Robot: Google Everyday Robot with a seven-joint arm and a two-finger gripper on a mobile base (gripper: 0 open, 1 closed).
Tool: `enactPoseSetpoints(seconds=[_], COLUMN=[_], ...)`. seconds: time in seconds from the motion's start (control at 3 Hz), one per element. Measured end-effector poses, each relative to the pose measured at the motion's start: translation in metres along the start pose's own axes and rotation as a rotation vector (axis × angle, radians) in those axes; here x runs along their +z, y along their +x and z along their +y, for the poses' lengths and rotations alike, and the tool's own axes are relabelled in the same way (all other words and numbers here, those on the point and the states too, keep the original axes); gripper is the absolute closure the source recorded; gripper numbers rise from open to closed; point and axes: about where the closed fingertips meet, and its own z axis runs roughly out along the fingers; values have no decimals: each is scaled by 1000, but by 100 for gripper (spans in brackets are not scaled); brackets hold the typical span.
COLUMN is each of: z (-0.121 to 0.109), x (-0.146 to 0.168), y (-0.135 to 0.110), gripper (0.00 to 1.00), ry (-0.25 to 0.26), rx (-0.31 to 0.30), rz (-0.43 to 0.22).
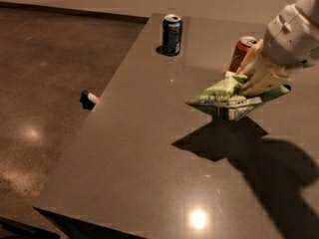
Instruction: Pick green jalapeno chip bag
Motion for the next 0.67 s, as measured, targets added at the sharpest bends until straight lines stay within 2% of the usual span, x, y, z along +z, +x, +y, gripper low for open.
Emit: enactPoseSetpoints(seconds=[0.33, 0.67], z=[-20, -22], x=[-25, -25], y=[-4, -4], gripper=[100, 100], ry=[72, 80], rx=[7, 6], rz=[-23, -23])
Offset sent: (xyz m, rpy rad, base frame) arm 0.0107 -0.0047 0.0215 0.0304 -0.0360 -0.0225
